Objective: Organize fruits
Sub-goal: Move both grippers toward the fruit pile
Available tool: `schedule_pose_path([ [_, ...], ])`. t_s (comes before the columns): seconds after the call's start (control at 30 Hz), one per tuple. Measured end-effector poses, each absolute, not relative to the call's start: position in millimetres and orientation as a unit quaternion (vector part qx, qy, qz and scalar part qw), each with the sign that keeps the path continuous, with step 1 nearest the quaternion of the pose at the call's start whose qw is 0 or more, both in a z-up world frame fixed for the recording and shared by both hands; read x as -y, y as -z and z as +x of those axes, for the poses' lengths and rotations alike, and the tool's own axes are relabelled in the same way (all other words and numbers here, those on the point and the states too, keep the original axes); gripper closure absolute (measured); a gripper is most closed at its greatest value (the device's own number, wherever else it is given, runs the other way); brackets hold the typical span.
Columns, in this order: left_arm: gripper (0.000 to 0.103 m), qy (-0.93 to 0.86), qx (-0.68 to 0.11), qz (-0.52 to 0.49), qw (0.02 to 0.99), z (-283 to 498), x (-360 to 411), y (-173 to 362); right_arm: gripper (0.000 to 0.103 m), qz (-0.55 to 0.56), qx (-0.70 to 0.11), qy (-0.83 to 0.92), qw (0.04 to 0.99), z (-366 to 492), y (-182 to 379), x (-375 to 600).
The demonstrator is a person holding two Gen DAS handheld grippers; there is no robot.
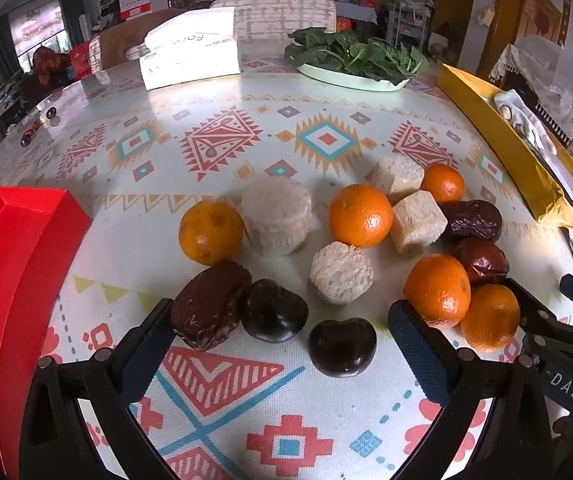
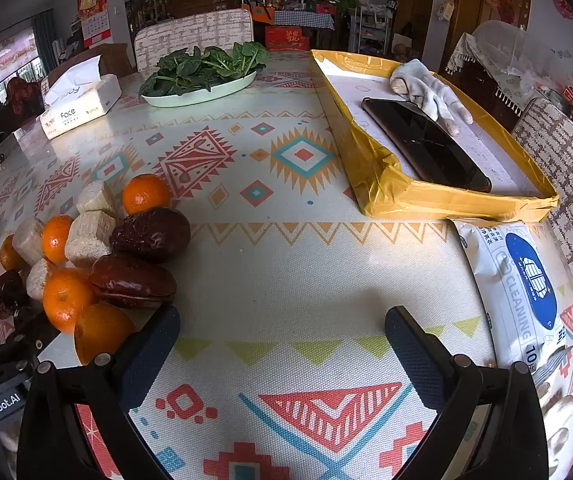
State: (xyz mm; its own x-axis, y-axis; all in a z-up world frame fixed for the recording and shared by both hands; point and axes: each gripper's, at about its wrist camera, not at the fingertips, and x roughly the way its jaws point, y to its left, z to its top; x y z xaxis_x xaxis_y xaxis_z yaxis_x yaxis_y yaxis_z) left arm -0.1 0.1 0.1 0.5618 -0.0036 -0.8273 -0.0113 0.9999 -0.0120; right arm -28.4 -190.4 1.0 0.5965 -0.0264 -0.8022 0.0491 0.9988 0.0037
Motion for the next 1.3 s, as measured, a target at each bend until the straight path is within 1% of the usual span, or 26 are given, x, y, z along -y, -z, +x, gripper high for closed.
schedule_pose_path([
  [0.2,0.0,-0.001,-0.47,-0.004,0.883,0,1,0,0.0,0.011,-0.452,0.015,0.892,-28,-1,189],
  [0.43,0.0,0.01,-0.471,-0.005,0.882,-6,-4,-3,0.0,0.012,-0.476,0.014,0.879,-17,-2,193],
  [0.5,0.001,0.017,-0.444,-0.023,0.896,-22,-13,-8,0.0,0.015,-0.476,0.018,0.879,-19,-2,192],
  [0.6,0.001,0.027,-0.395,-0.043,0.917,-48,-33,-32,0.0,0.016,-0.474,0.021,0.88,-20,-3,192],
  [0.63,0.001,0.042,-0.366,-0.066,0.927,-61,-46,-44,0.0,0.016,-0.473,0.021,0.881,-20,-3,192],
  [0.7,0.001,0.041,-0.343,-0.1,0.933,-79,-67,-57,0.0,0.016,-0.472,0.023,0.881,-21,-3,191],
  [0.8,0.001,0.041,-0.363,-0.118,0.923,-93,-91,-62,0.0,0.018,-0.472,0.034,0.881,-19,-3,190],
  [0.9,0.001,0.035,-0.355,-0.141,0.923,-106,-115,-62,0.0,0.018,-0.474,0.032,0.88,-17,-3,190],
  [1.03,0.001,0.062,-0.359,-0.169,0.916,-113,-128,-55,0.0,0.02,-0.473,0.023,0.881,-18,-4,193],
  [1.07,0.001,0.06,-0.361,-0.17,0.915,-116,-128,-54,0.0,0.027,-0.469,0.02,0.883,-21,-5,195],
  [1.13,0.001,0.058,-0.361,-0.163,0.916,-118,-126,-52,0.007,0.054,-0.44,0.008,0.896,-32,-11,202],
  [1.23,0.001,0.059,-0.359,-0.161,0.917,-117,-123,-52,0.007,0.078,-0.399,-0.017,0.913,-52,-25,208],
  [1.27,0.002,0.059,-0.356,-0.16,0.919,-117,-123,-52,0.007,0.091,-0.394,-0.038,0.914,-56,-30,209],
  [1.3,0.013,0.058,-0.352,-0.156,0.921,-117,-121,-52,0.007,0.104,-0.39,-0.065,0.913,-60,-34,207],
])
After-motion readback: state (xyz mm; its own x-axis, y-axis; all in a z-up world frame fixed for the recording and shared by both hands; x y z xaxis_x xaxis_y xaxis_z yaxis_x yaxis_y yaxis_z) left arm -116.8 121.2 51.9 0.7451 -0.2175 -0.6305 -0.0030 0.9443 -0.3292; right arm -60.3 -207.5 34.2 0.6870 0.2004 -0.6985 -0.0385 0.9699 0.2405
